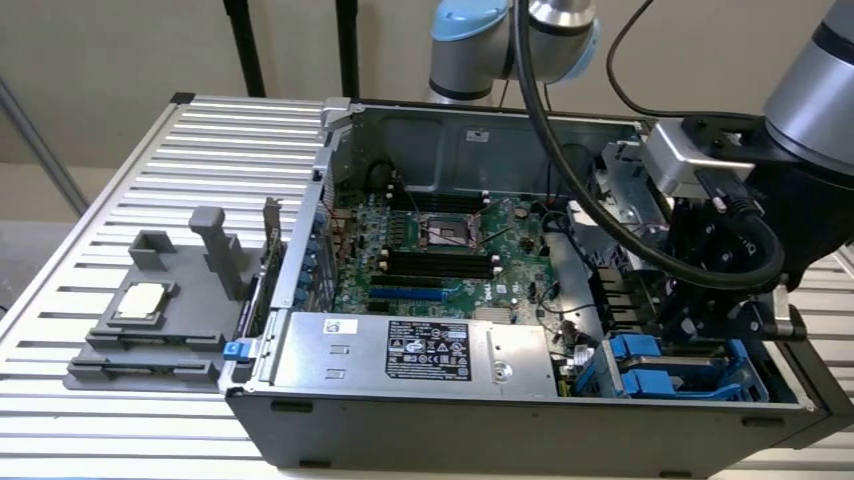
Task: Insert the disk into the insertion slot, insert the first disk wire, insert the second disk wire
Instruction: 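Insert the second disk wire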
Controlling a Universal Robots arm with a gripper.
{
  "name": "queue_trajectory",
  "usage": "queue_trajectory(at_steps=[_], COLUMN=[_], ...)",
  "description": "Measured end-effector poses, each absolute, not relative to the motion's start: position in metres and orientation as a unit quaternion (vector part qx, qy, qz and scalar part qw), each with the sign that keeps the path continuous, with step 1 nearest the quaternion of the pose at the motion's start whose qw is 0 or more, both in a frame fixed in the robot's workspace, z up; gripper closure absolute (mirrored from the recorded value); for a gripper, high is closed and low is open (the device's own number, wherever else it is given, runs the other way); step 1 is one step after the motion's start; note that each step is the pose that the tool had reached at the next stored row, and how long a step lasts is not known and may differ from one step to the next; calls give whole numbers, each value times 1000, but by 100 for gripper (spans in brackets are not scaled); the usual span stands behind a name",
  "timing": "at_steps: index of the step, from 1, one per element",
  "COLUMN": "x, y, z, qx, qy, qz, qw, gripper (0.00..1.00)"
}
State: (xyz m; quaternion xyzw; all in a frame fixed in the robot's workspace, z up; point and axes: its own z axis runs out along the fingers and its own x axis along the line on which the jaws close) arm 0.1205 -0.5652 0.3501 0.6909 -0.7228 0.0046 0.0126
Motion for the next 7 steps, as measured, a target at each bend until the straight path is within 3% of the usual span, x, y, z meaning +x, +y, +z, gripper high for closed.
queue_trajectory(at_steps=[7], x=[120], y=[-565], z=[350], qx=[691], qy=[-723], qz=[5], qw=[12], gripper=[76])
